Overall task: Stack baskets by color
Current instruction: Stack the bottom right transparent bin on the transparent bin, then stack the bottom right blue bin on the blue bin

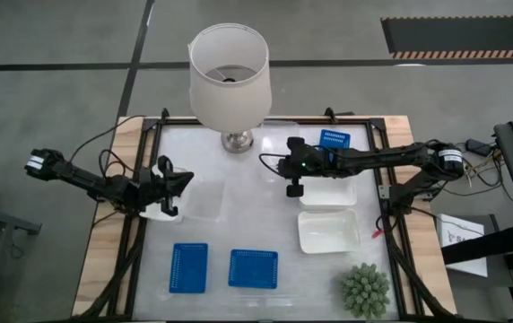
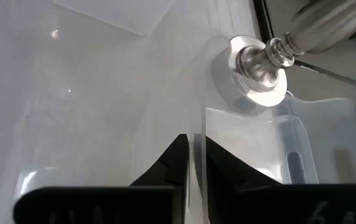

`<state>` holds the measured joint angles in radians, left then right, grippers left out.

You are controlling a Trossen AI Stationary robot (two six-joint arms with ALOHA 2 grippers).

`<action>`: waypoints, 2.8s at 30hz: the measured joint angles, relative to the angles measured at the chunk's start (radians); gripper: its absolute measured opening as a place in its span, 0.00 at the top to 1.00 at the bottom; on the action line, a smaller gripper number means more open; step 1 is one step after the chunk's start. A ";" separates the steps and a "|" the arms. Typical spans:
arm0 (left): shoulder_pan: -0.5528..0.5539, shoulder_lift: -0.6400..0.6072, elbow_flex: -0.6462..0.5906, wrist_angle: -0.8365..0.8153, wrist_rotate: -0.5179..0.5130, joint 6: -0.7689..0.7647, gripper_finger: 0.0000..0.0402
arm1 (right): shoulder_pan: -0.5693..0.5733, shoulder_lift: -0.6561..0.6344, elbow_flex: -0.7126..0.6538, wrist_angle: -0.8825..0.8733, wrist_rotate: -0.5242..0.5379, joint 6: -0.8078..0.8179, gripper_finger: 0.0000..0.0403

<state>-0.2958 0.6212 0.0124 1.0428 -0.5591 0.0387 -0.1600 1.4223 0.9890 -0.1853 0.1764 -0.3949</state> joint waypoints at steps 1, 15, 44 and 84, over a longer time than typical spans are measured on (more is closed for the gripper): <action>0.000 0.000 0.000 0.000 0.000 0.000 1.00 | 0.000 0.000 0.000 -0.003 0.000 0.002 0.90; 0.000 -0.002 0.000 0.000 0.000 -0.002 1.00 | 0.000 -0.086 -0.001 -0.037 -0.001 0.054 0.63; 0.000 -0.001 0.000 0.000 0.000 -0.006 1.00 | 0.000 0.046 -0.003 -0.020 -0.001 0.074 0.98; 0.000 0.299 0.127 0.053 0.002 -0.059 1.00 | 0.324 -0.419 -0.275 0.072 0.009 0.281 0.65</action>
<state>-0.2958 0.9206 0.1391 1.0958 -0.5575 -0.0208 0.1642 1.0037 0.7140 -0.1135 0.1856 -0.1141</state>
